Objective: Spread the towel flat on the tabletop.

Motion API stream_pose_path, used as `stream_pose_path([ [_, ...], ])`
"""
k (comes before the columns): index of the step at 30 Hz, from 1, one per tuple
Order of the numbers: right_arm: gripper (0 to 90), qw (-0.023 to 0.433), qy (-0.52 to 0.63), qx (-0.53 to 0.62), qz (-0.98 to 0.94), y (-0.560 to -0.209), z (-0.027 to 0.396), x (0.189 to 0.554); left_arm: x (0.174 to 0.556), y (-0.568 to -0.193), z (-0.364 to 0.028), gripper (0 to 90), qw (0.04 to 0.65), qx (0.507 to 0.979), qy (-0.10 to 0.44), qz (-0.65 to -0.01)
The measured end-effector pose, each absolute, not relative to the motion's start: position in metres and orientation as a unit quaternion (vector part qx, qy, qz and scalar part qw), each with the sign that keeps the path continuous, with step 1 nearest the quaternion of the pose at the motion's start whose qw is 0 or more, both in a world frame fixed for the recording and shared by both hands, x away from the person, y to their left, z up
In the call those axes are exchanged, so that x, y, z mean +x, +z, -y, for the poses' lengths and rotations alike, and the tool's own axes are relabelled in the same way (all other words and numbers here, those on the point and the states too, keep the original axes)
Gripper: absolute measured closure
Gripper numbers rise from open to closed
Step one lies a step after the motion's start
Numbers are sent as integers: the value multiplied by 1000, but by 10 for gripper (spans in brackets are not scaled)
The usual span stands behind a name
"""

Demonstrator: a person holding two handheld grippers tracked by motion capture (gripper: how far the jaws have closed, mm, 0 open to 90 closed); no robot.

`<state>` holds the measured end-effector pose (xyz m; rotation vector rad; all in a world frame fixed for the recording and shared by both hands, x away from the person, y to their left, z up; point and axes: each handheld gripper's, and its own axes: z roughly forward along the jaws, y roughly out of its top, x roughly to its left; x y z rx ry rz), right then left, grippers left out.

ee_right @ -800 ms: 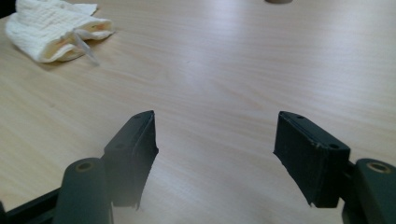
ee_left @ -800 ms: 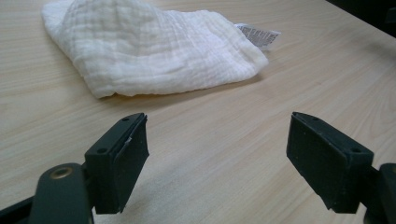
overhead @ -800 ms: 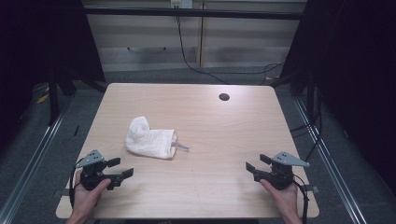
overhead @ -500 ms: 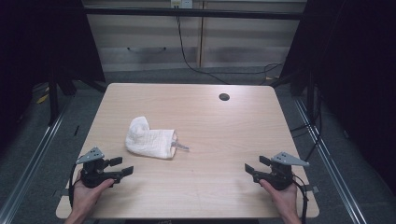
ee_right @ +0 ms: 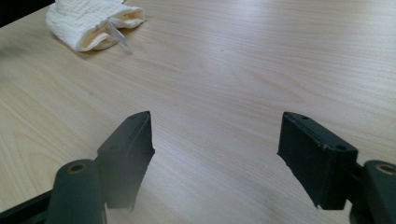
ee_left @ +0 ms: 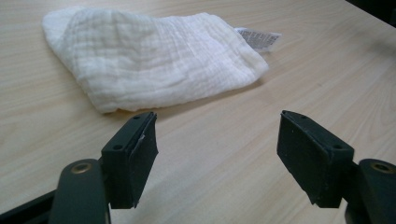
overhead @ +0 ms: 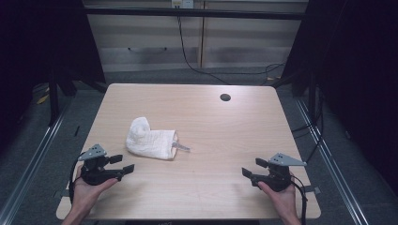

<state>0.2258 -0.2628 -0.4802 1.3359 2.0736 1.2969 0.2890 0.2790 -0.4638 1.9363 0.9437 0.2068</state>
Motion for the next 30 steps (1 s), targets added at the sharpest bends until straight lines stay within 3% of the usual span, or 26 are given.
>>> stream_pose_path([
  [1, 258, 178, 459, 471, -732, -479, 262, 225, 291, -462, -278, 386, 467, 794, 80, -380],
  [11, 259, 165, 457, 458, -745, -480, 258, 228, 320, -444, -267, 398, 477, 787, 95, -379],
  [19, 258, 156, 457, 456, -748, -481, 257, 228, 342, -442, -255, 296, 448, 793, 106, -399],
  [30, 237, 137, 451, 456, -755, -484, 255, 230, 368, -443, -263, 318, 436, 792, 107, -414],
])
